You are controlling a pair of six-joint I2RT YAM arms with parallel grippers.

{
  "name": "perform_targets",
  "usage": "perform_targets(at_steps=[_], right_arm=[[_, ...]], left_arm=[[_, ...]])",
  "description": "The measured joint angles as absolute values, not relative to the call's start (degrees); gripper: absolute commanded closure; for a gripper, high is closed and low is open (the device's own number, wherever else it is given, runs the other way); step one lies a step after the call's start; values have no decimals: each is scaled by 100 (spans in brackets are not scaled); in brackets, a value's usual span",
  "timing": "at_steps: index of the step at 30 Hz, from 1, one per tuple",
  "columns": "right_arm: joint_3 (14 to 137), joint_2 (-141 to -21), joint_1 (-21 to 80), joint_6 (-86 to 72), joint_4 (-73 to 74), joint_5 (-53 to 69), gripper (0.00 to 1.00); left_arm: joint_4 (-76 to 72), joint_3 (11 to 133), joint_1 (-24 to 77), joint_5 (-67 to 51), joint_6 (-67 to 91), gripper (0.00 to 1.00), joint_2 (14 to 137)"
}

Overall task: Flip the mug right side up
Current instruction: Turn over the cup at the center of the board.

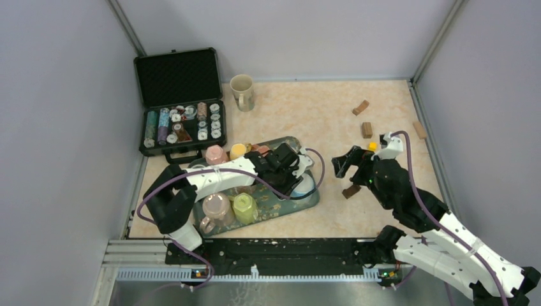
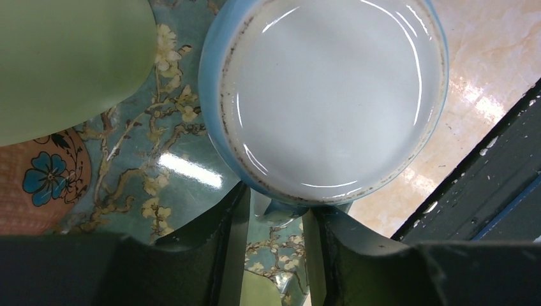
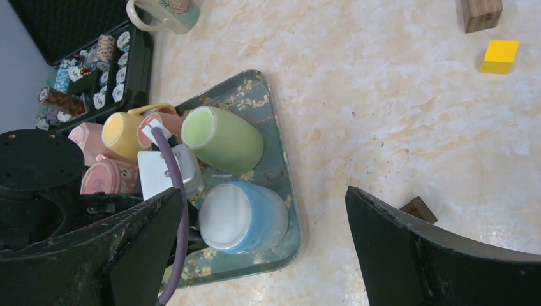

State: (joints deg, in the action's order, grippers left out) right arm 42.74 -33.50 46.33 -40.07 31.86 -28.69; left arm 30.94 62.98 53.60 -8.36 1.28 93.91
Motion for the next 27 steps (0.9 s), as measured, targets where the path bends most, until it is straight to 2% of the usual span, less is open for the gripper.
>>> perform_targets(at_steps=[5,11,27], right_arm=[[4274,-3350,4633,-4007,3201,-2869,1],[4272,-3352,4633,-4007,3223,-2867,1],[4274,-3352,4633,-4010,3221,-2829,1]], left_arm=[[3055,6300,5380,-770,108,73,9406],[2954,6300,5404,-676,97,100,9415],[2799,6112,5380,-705,189,100,8768]])
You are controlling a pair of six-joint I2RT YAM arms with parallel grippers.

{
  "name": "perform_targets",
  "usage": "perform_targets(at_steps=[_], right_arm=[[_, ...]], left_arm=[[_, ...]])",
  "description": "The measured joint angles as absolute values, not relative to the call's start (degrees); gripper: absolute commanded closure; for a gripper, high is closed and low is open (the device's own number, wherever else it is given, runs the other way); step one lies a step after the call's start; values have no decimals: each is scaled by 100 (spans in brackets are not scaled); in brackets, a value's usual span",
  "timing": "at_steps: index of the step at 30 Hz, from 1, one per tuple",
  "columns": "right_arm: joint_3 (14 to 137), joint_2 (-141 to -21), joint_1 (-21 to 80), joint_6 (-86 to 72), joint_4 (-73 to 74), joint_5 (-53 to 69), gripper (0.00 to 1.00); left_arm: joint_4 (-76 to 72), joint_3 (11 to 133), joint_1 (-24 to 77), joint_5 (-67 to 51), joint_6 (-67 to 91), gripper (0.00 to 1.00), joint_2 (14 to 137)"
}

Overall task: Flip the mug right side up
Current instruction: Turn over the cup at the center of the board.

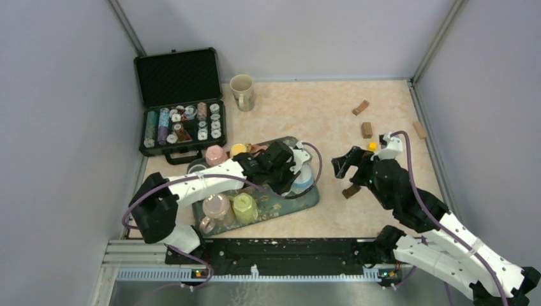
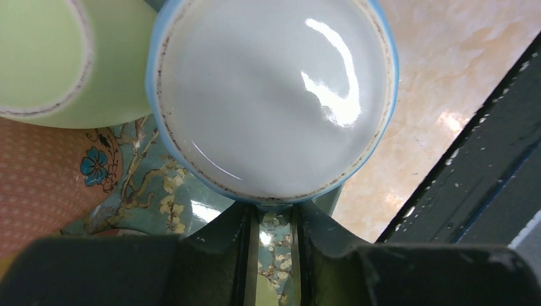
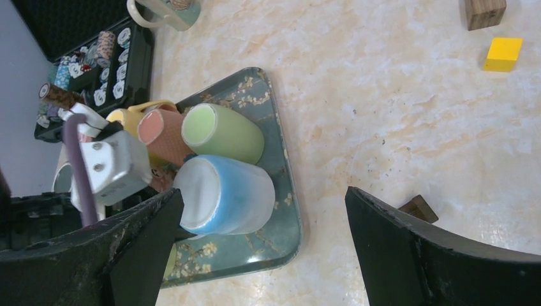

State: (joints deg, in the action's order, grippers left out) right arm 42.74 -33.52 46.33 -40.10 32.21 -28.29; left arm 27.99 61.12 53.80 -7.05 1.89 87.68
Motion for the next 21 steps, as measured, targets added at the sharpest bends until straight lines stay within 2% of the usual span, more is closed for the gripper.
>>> perform_targets(at_steps=[10,15,21], right_arm=[[4287,-3070,4633,-3933,2926,-2344,1],[4287,-3328,4633,-3802,2034,-1306,1],[4318,-4427,4427,-3798,919,123,1]], left_arm=[[2650,6504,4976,-1100,558,100,8449],[2412,6917,4353,-1623,788,100,8436],[2014,7317,3586,-2071,1007,100,8374]])
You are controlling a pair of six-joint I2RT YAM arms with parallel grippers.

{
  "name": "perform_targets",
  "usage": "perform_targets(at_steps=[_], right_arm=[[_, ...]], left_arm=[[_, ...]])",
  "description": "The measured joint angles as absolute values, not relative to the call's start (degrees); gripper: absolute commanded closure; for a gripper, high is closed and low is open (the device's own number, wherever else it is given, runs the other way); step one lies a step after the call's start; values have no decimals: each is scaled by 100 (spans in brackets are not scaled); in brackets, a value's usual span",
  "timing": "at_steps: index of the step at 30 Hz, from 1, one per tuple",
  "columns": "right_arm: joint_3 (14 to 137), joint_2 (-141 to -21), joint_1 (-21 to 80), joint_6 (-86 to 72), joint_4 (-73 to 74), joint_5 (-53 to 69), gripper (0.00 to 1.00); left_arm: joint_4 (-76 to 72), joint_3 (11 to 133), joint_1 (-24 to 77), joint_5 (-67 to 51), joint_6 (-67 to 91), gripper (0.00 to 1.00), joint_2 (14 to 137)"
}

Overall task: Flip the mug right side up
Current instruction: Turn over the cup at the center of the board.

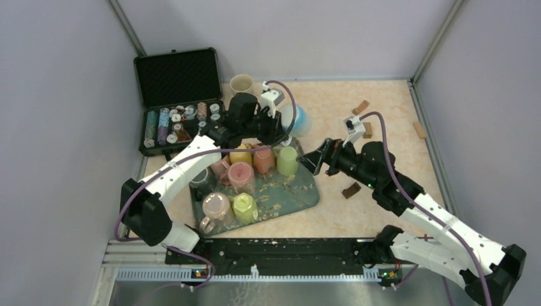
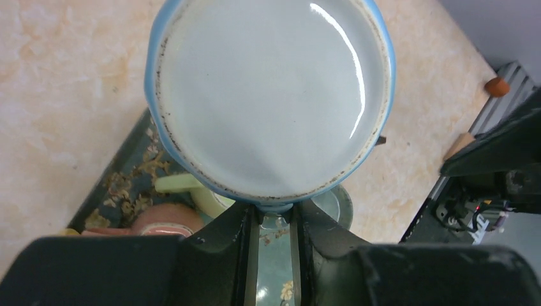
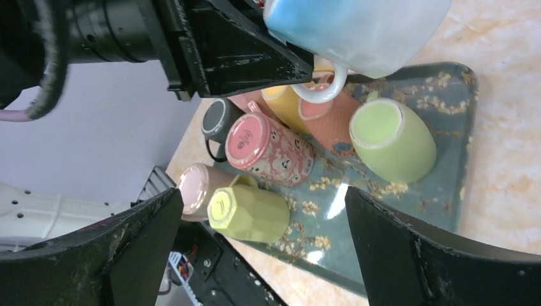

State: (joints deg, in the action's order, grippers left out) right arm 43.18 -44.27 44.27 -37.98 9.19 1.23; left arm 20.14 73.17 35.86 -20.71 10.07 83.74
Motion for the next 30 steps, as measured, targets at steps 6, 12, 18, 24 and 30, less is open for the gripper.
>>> perform_targets(at_steps=[6,12,18,24,30], right_arm=[[4318,-5103,3514,-4073,-239,1463,3],[4316,-5808,3030,-4613,-1647,2512,5],[4303,-6217,2388,-5398,-3105,3199,12],[4309,-6558,2193,-5865,-3898,3570,19],[4403,-6755,2193,-6090,-4178,3763,31]], left_arm=[[1747,7703,3253,-2539,1280,100,8374],[1076,7802,3022,-3245,1920,100,8379],[191,7802,2875,-3970,2751,100,8399],[-880,7802,2775,-4576,3618,100,8493],[-1684,7800,2735,-4974,4298,100,8646]])
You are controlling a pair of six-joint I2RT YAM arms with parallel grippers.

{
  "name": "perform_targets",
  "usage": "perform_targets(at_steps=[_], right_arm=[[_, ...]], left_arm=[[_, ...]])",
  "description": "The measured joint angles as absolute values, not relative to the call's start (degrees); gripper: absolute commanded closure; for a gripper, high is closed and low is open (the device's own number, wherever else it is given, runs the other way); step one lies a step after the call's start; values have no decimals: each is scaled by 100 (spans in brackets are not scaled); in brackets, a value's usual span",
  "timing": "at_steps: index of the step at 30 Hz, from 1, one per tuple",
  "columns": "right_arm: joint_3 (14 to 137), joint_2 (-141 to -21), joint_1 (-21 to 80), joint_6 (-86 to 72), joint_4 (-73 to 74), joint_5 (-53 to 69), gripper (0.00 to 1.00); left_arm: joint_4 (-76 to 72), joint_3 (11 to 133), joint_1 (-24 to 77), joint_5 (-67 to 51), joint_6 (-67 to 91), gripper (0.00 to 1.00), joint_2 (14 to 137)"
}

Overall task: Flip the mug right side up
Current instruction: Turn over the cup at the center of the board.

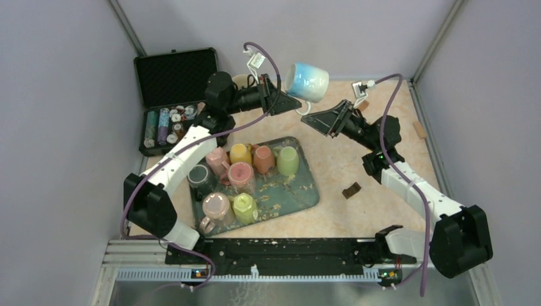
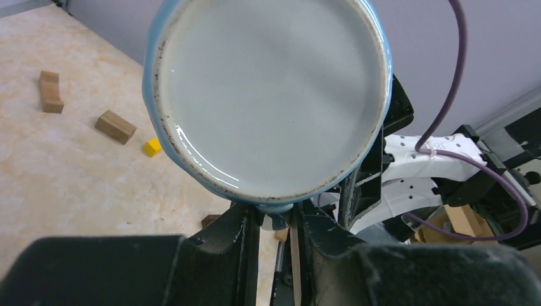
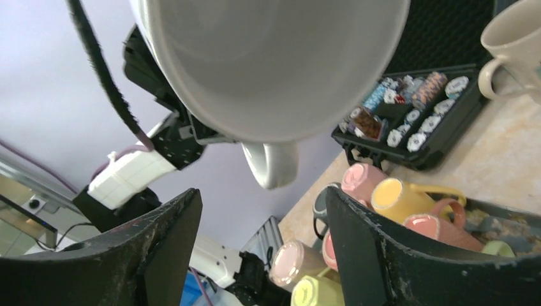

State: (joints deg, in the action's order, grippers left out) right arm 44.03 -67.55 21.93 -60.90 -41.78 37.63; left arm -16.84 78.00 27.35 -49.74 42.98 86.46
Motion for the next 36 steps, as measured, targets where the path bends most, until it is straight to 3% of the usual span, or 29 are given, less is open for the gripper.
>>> perform_targets(at_steps=[10,18,30,36], right_arm=[[4622,-6899,2187,-6368,-4602,3828,52],[4626,-7030,2185,-6514,-4742,3828,63],[4635,-7107,2202,-6536,-4727,3802,67],[4694,-7107,2202,-6386,-4530,3765,86]], left_arm=[[-3116,7627,2727,-5474,5321,100,9021],[-3520,7531,2727,-5559,5675,100,9089],[-3538,7496,2808,-5564,5555,100,9115],[-3553,7496,2812,-5507,5548,100,9139]])
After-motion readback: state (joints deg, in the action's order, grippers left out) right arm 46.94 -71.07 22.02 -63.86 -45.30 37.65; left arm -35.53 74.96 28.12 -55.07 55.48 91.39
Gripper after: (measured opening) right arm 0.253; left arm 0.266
